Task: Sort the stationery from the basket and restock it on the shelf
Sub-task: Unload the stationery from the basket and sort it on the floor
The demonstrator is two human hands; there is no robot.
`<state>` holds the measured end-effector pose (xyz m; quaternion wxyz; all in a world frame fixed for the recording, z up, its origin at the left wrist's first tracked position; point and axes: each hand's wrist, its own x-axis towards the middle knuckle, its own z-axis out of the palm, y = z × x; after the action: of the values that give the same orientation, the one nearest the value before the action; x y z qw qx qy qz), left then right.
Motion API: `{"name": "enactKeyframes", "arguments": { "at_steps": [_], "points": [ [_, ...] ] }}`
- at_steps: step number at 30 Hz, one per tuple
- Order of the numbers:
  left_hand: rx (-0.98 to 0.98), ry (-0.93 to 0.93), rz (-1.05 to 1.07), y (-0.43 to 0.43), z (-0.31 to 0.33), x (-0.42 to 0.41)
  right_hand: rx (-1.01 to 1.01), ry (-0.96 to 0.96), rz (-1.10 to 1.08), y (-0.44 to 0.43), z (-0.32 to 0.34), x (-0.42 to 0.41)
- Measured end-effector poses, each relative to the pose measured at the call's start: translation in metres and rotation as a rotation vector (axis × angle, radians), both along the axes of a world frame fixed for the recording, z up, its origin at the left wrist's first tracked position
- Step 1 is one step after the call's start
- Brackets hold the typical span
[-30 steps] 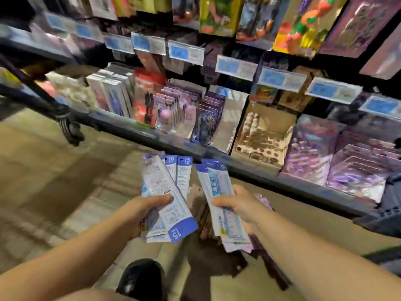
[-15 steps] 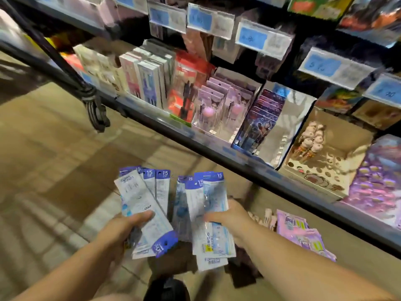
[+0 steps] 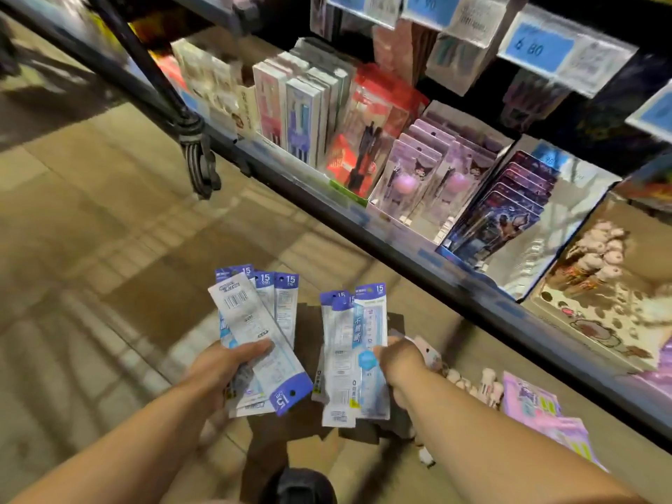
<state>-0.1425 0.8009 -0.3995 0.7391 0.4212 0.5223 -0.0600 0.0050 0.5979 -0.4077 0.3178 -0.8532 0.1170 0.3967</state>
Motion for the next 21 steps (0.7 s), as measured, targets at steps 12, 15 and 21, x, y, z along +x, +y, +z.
{"name": "enactKeyframes", "arguments": {
  "at_steps": [12, 15, 21],
  "points": [
    [-0.093, -0.179, -0.080, -0.015, 0.002, 0.013, 0.087, -0.037, -0.069, -0.010, 0.005, -0.001],
    [-0.081, -0.180, -0.096, -0.017, 0.000, 0.013, 0.062, -0.029, -0.089, -0.009, 0.006, -0.007],
    [-0.129, -0.156, -0.174, -0.033, 0.000, 0.016, 0.348, 0.159, -0.212, -0.012, 0.042, -0.023]
  ]
}}
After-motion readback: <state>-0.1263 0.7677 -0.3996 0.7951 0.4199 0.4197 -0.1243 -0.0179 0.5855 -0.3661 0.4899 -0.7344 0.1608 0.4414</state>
